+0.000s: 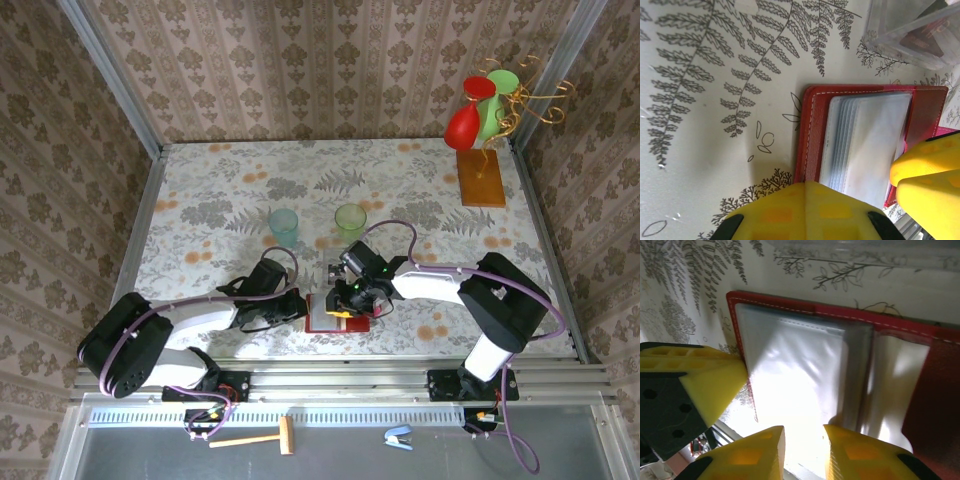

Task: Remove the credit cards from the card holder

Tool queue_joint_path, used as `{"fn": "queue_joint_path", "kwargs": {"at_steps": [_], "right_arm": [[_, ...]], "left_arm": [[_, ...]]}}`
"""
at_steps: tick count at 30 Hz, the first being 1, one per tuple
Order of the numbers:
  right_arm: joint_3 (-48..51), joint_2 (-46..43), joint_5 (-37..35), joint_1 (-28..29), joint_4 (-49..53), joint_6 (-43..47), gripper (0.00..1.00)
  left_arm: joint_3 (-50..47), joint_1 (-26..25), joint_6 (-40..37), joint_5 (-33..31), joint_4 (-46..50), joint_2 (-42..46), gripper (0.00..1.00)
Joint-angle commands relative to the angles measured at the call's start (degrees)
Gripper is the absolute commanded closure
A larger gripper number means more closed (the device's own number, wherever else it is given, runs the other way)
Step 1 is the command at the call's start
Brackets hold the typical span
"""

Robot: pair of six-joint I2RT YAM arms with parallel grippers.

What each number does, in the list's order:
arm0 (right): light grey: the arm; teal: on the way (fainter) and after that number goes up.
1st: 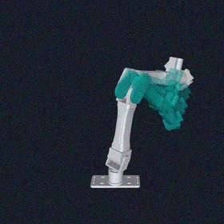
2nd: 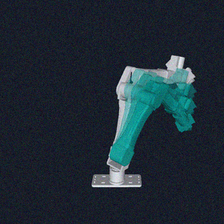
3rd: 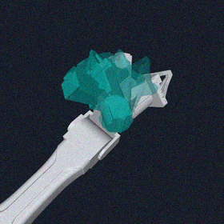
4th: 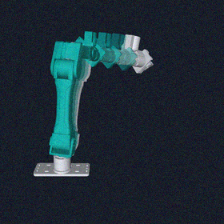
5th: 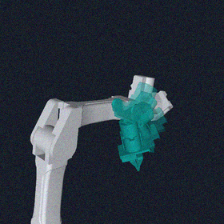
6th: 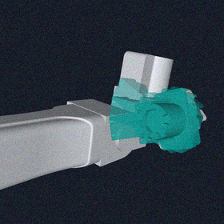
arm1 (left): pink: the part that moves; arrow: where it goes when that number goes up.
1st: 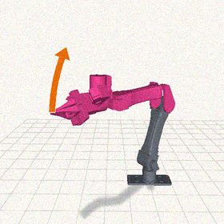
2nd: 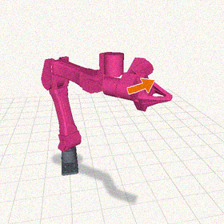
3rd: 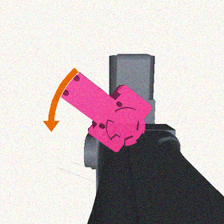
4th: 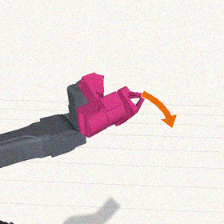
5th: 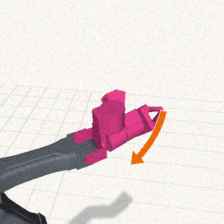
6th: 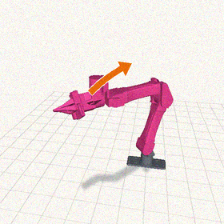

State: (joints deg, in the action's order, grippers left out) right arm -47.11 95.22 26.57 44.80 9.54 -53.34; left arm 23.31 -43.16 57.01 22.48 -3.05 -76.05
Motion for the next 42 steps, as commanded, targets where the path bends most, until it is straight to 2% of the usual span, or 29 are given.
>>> {"fn": "queue_joint_path", "kwargs": {"at_steps": [1, 20, 29, 33, 42], "right_arm": [[0.2, 0.7, -2.3, 0.3, 3.7, 1.1, 0.74], [1.2, -0.9, -4.1, 0.3, 3.7, 1.2, 0.75], [1.8, -0.2, -3.6, 0.3, 2.4, 1.1, 0.77], [1.8, 0.0, -3.7, 0.4, 2.6, 1.2, 0.78], [1.9, 0.0, -3.9, 0.4, 2.8, 1.2, 0.78]], "left_arm": [[-0.4, -0.3, 0.5, -0.7, 1.3, -0.9, 0.93], [0.4, -0.2, 0.4, -0.2, 1.4, -2.1, 0.93], [3.4, -0.2, 0.3, -0.1, 4.6, 2.3, 0.91], [4.1, -0.2, 1.0, 0.6, 4.4, 3.5, 0.88], [3.9, -1.0, 3.5, 2.9, -1.4, 1.1, 0.71]]}}
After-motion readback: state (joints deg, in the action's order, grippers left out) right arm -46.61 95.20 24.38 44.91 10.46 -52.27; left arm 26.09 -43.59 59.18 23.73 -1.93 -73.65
